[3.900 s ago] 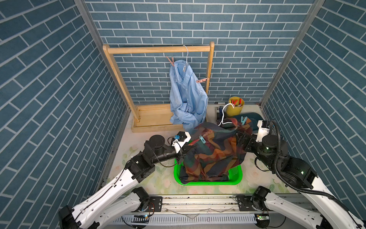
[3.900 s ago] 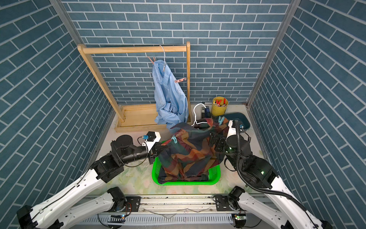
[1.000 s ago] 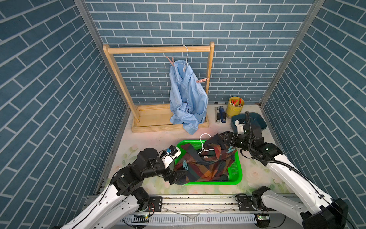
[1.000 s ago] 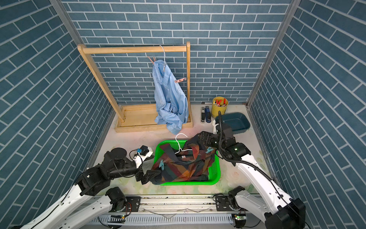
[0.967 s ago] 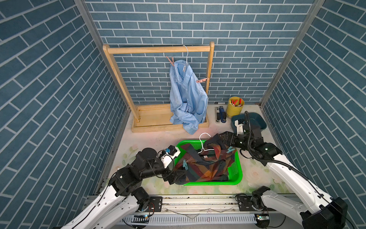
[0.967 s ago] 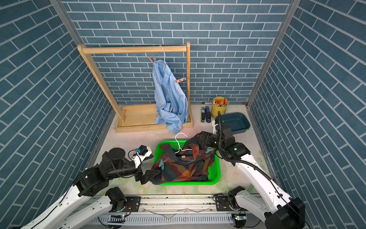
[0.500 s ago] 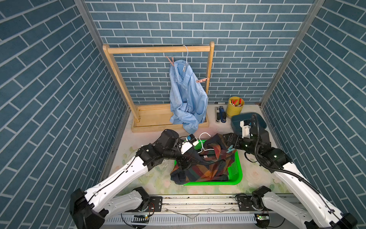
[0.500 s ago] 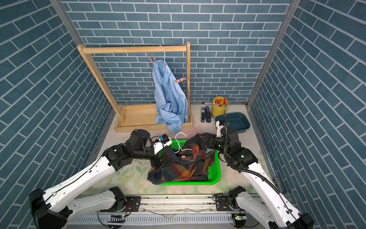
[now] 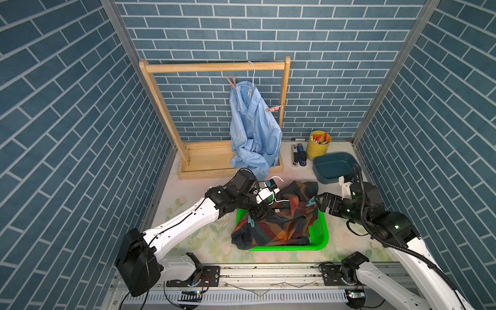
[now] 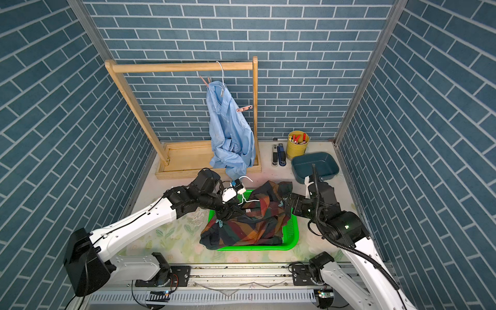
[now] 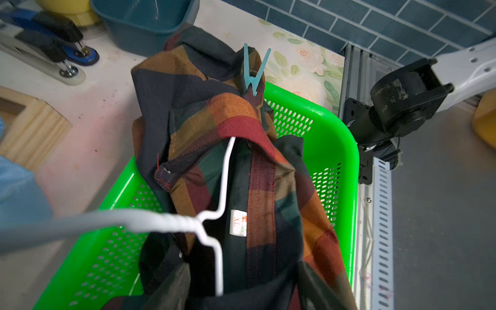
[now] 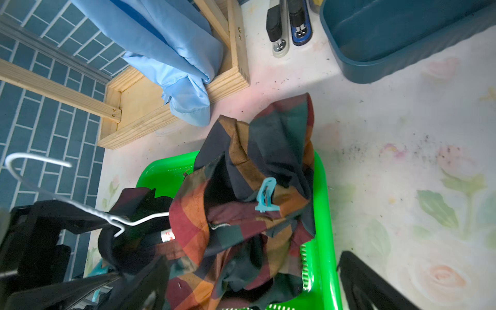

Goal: Remove the clothespins securing long-sleeve shirts to the hanger
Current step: Remove the clamp from the hanger.

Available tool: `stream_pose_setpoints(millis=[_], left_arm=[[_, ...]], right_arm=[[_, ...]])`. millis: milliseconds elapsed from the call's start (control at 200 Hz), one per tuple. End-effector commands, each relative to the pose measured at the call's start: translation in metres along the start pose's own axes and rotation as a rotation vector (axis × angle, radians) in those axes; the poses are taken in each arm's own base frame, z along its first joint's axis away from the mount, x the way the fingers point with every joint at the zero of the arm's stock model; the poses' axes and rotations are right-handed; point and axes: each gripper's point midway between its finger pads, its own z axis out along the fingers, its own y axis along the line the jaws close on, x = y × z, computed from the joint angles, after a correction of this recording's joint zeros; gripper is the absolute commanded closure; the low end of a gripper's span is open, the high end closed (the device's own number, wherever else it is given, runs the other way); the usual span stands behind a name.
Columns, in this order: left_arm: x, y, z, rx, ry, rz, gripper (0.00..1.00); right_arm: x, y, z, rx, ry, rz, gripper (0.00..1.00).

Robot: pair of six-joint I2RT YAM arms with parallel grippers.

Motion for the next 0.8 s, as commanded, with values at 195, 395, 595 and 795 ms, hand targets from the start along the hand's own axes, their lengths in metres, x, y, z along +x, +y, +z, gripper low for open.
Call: stream_pose_setpoints(millis=[195, 395, 595, 795], left_arm=[[0.0, -0.007, 0.006, -0.017, 0.023, 0.038, 0.75], [-0.002, -0.01, 0.004, -0.107, 0.003, 0.101, 1.0], [-0.006, 0.001, -0.01, -0.307, -0.065, 0.19, 1.0], [-0.006, 0.003, -0.018, -0.493, -0.104, 0.31, 1.0]], right_arm=[[0.022, -0.018, -0.009, 0.12, 0.112, 0.275, 0.01], [0.014, -0.003, 0.016, 0.099, 0.139, 0.383, 0.01], [0.007, 0.015, 0.036, 0.055, 0.172, 0.507, 0.05], [0.024, 0.002, 0.043, 0.057, 0.201, 0.706, 0.25]])
